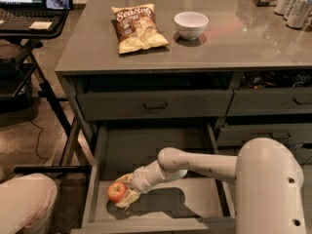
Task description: Pick apple from middle drawer and place on counter
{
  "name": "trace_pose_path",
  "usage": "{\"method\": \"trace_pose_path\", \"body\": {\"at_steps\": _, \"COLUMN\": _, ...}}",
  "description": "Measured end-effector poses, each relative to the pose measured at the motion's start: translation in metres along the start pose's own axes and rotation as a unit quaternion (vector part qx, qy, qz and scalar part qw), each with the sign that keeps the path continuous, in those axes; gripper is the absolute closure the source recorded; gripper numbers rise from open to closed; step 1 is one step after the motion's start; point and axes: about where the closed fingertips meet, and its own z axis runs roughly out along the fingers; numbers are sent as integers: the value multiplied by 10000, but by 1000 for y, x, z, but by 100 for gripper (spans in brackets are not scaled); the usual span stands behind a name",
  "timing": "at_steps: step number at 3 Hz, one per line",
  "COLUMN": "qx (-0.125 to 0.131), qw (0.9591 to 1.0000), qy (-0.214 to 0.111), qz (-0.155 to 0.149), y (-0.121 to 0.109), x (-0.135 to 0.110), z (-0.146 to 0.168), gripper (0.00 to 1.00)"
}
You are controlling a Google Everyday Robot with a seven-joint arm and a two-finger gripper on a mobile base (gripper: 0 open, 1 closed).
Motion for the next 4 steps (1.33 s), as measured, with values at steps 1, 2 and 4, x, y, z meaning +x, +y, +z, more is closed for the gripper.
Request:
{"method": "trace_pose_path", "body": {"at_steps": 1, "qx": 181, "qw": 9995, "qy": -129, "qz": -211, "y": 5, "x": -14, "z": -27, "gripper": 100}}
{"method": "trace_pose_path", "body": {"at_steps": 2, "qx": 316, "qw": 9987, "qy": 38, "qz": -403, "y": 17, "x": -36, "z": -73, "gripper": 100}}
{"method": "trace_pose_path", "body": {"at_steps": 4, "qx": 838, "qw": 9930, "qy": 789, "qz": -280, "y": 64, "x": -108, "z": -195, "gripper": 100}}
